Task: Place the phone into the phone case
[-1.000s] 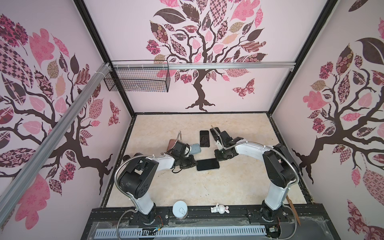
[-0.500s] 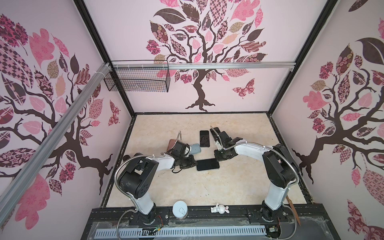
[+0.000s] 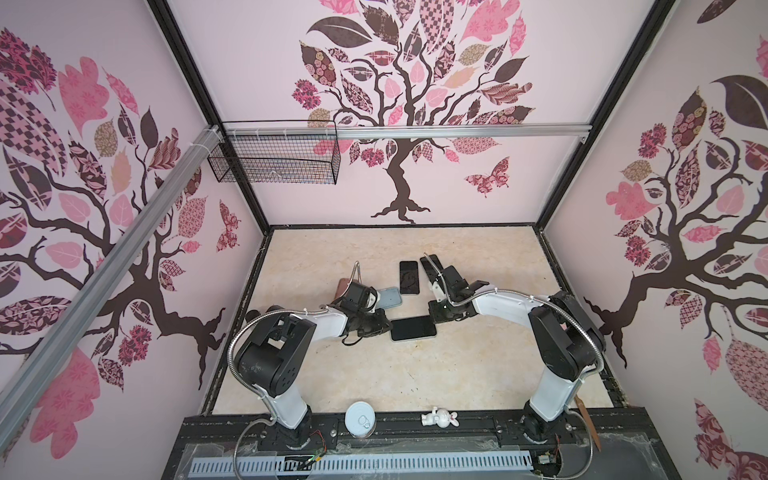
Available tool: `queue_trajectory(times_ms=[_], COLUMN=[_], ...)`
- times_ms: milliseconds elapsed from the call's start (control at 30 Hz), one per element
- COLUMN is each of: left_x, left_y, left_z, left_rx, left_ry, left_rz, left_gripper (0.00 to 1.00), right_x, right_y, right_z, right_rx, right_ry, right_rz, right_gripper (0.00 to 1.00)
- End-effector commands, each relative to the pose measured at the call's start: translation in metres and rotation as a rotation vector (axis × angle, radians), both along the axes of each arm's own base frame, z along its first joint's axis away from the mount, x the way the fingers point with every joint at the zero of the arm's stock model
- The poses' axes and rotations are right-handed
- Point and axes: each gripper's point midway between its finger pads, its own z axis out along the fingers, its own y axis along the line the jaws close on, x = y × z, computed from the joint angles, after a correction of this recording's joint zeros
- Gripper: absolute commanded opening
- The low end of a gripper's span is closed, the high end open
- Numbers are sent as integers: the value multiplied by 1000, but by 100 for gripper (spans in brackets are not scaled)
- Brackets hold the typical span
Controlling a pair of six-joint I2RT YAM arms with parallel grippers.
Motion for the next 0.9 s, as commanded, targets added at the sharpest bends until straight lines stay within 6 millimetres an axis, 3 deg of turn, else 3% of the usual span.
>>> queue_trajectory(times_ms=[0,333,433,567,867], left_x=[2,2,2,1,-3], left_y=[-3,3,4,4,13], left_z=[7,13,13,13,15], left_rx=[-18,-3,0,7,52], left_ry=[-45,-56,-56,-49,-41], left_rz=[-27,-20,-20,-26,-23], left_gripper=[18,28,30,32,37], right_x=[-70,-23,-17,-18,-24], right_y=[12,-17,-23,-22,-7], right_z=[-32,45,58,54,25], right_rx=[42,26,48,73,156], right_ry=[265,36,18,35,106], right_rz=[106,16,6,17,21], right_gripper=[13,23,30,40,41])
